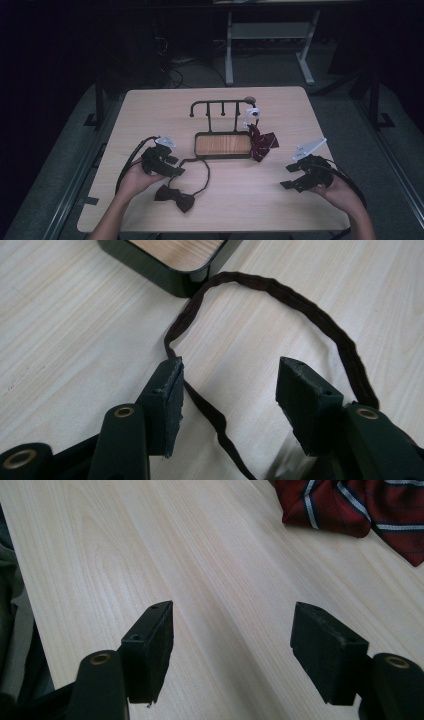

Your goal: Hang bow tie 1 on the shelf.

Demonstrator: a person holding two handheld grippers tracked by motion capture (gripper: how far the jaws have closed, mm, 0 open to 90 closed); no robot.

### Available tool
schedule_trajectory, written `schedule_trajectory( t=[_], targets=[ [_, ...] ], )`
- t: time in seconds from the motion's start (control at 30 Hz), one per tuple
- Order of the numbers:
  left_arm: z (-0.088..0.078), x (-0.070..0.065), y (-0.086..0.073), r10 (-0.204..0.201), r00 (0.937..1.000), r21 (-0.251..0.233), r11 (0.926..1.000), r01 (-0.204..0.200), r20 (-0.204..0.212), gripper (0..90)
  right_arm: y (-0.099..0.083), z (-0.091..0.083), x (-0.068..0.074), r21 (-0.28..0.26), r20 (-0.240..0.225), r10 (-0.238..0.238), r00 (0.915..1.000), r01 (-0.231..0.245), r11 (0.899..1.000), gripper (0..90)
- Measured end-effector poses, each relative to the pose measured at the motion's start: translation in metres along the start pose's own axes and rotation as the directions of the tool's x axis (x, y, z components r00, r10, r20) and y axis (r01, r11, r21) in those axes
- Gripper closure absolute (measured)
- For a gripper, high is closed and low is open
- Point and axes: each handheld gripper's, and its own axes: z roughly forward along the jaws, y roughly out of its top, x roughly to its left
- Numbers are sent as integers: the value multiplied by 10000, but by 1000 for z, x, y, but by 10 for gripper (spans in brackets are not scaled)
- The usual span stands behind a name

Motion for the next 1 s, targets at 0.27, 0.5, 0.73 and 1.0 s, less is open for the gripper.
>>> schedule_trajectory(
  t=[0.27, 0.5, 0.73, 1.0],
  targets=[
    [3, 5, 7, -125, 9999, 45, 9999, 125, -118, 484, 0, 1, 0, 27, -19, -21, 10000, 21, 10000, 331],
    [12, 14, 9, -319, 9995, 321, 9990, 320, -64, 516, -1, 1, -1, 14, -4, -32, 10000, 32, 10000, 329],
    [18, 19, 9, -320, 9995, 442, 9985, 323, -85, 569, -1, 0, 0, 21, 6, -42, 10000, 42, 10000, 329],
    [22, 26, 6, -394, 9991, 749, 9964, 404, -144, 648, -1, -1, 0, 4, 35, -42, 10000, 42, 10000, 329]
  ],
)
